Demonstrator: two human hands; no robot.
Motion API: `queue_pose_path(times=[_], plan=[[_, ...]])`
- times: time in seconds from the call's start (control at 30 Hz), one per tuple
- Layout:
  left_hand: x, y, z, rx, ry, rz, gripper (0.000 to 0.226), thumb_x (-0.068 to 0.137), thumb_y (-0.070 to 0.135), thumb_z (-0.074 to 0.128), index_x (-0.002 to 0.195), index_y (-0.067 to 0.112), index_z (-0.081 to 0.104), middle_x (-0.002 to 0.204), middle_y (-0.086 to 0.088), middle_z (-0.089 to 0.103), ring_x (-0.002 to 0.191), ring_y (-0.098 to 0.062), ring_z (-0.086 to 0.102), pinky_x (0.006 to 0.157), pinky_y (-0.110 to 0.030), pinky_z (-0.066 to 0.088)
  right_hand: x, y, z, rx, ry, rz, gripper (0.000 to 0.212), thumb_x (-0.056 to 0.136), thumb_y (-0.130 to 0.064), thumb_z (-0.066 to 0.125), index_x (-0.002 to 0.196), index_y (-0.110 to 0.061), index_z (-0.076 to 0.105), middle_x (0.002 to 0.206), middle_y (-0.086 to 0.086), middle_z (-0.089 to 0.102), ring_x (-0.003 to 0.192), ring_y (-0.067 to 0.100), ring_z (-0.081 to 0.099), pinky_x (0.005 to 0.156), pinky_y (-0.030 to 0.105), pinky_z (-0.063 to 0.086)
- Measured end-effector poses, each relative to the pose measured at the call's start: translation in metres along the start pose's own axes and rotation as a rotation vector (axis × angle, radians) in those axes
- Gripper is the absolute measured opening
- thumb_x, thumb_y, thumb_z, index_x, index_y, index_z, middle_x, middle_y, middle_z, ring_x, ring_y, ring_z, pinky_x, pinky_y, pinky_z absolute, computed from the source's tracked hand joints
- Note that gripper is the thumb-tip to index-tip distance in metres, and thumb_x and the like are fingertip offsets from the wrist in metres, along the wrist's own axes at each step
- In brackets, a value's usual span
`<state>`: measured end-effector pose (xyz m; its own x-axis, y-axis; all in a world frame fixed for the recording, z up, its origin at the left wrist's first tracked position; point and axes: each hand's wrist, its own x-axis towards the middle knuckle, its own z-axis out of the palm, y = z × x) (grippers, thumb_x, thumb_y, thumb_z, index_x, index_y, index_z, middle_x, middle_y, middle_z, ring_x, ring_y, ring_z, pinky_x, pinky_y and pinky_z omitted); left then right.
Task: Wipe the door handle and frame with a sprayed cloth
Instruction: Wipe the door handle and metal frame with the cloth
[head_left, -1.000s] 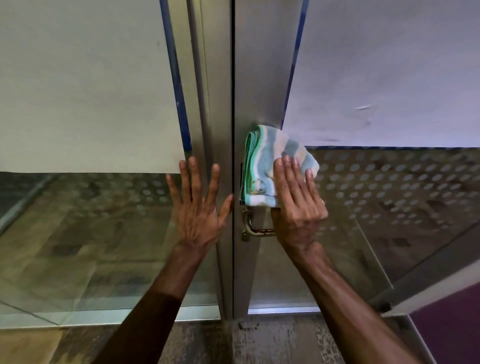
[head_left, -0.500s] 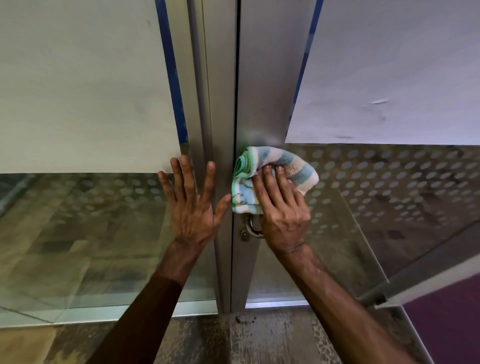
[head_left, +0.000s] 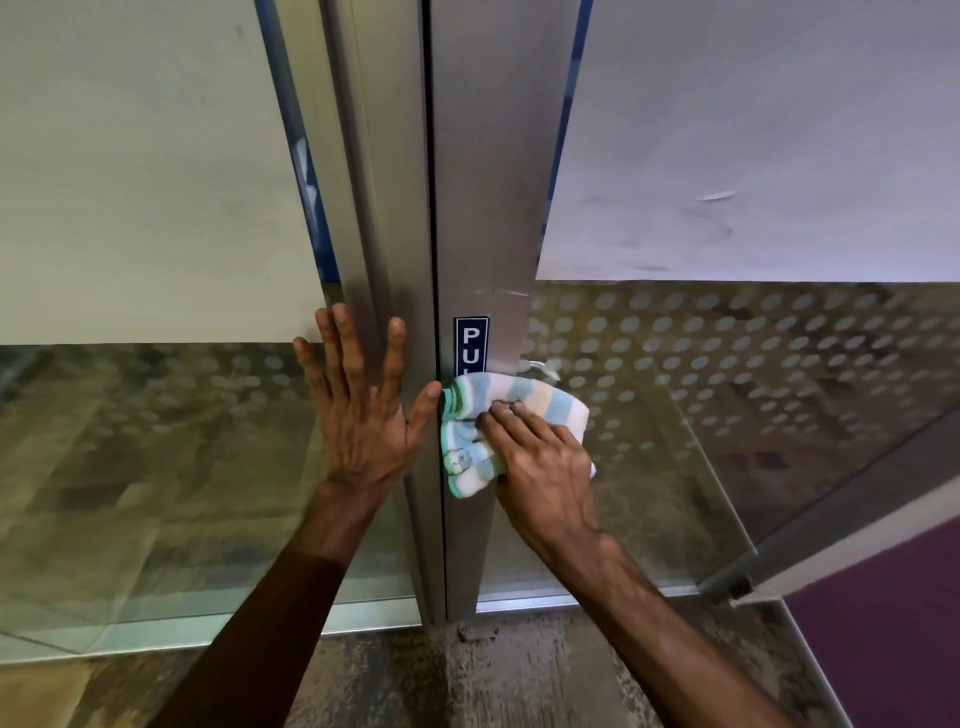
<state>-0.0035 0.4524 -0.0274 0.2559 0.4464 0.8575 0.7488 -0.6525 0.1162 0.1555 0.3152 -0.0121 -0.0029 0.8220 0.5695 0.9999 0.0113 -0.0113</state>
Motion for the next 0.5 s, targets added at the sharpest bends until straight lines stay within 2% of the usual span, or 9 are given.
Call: queue_pose_path(times=[0.07, 0.17, 0.27, 0.33, 0.43, 0.5], plan=[[-0.001, 0.0, 0.0, -0.011, 0.0, 0.005, 0.076, 0.109, 0.061, 0.032, 0.166, 0.036, -0.01, 0.172, 0.0, -0.032, 0.161, -0.027, -0.021, 0.128, -0.061, -0.003, -0.011, 0.004, -0.016, 0.08, 0.06, 0.027, 0.054, 0.072, -0.01, 0.067, 0.126, -0.016, 0.072, 0.132, 0.002, 0.071, 0.122, 0.023, 0.067, 0.085, 0.035, 0.058], [0.0, 0.0, -0.001, -0.014, 0.004, 0.001, 0.076, 0.109, 0.061, 0.032, 0.166, 0.036, -0.011, 0.172, 0.001, -0.032, 0.161, -0.027, -0.021, 0.128, -0.062, -0.002, -0.03, 0.011, -0.042, 0.311, 0.263, 0.157, 0.065, 0.071, -0.002, 0.06, 0.135, -0.014, 0.066, 0.138, 0.0, 0.065, 0.129, 0.017, 0.062, 0.095, 0.04, 0.059], [0.003, -0.001, -0.003, -0.001, 0.012, 0.003, 0.076, 0.108, 0.063, 0.03, 0.165, 0.037, -0.013, 0.171, 0.003, -0.034, 0.161, -0.025, -0.023, 0.128, -0.06, -0.005, -0.025, 0.019, -0.061, 0.429, 0.494, 0.25, 0.046, 0.092, -0.009, 0.056, 0.137, -0.008, 0.058, 0.139, 0.004, 0.061, 0.131, 0.022, 0.061, 0.095, 0.049, 0.06], [0.005, -0.002, -0.004, -0.004, 0.012, 0.004, 0.075, 0.108, 0.063, 0.029, 0.165, 0.038, -0.014, 0.17, 0.004, -0.036, 0.16, -0.024, -0.024, 0.128, -0.059, -0.007, -0.009, 0.024, -0.064, 0.388, 0.574, 0.227, 0.042, 0.098, -0.009, 0.057, 0.139, -0.002, 0.056, 0.144, 0.012, 0.057, 0.138, 0.03, 0.054, 0.106, 0.055, 0.051], [0.003, -0.004, -0.003, -0.01, 0.021, 0.005, 0.074, 0.109, 0.06, 0.031, 0.166, 0.035, -0.011, 0.172, 0.001, -0.032, 0.161, -0.025, -0.021, 0.128, -0.06, -0.006, 0.022, 0.024, -0.052, 0.164, 0.553, 0.102, 0.043, 0.099, -0.007, 0.065, 0.141, -0.001, 0.056, 0.151, 0.02, 0.047, 0.144, 0.04, 0.043, 0.113, 0.06, 0.041], [0.002, -0.006, -0.002, -0.021, 0.025, 0.006, 0.074, 0.11, 0.058, 0.033, 0.167, 0.033, -0.007, 0.173, -0.001, -0.029, 0.162, -0.028, -0.018, 0.128, -0.062, -0.003, 0.037, 0.021, -0.035, 0.024, 0.472, -0.045, 0.038, 0.105, -0.005, 0.05, 0.143, -0.002, 0.056, 0.153, 0.021, 0.045, 0.144, 0.043, 0.041, 0.113, 0.063, 0.039]])
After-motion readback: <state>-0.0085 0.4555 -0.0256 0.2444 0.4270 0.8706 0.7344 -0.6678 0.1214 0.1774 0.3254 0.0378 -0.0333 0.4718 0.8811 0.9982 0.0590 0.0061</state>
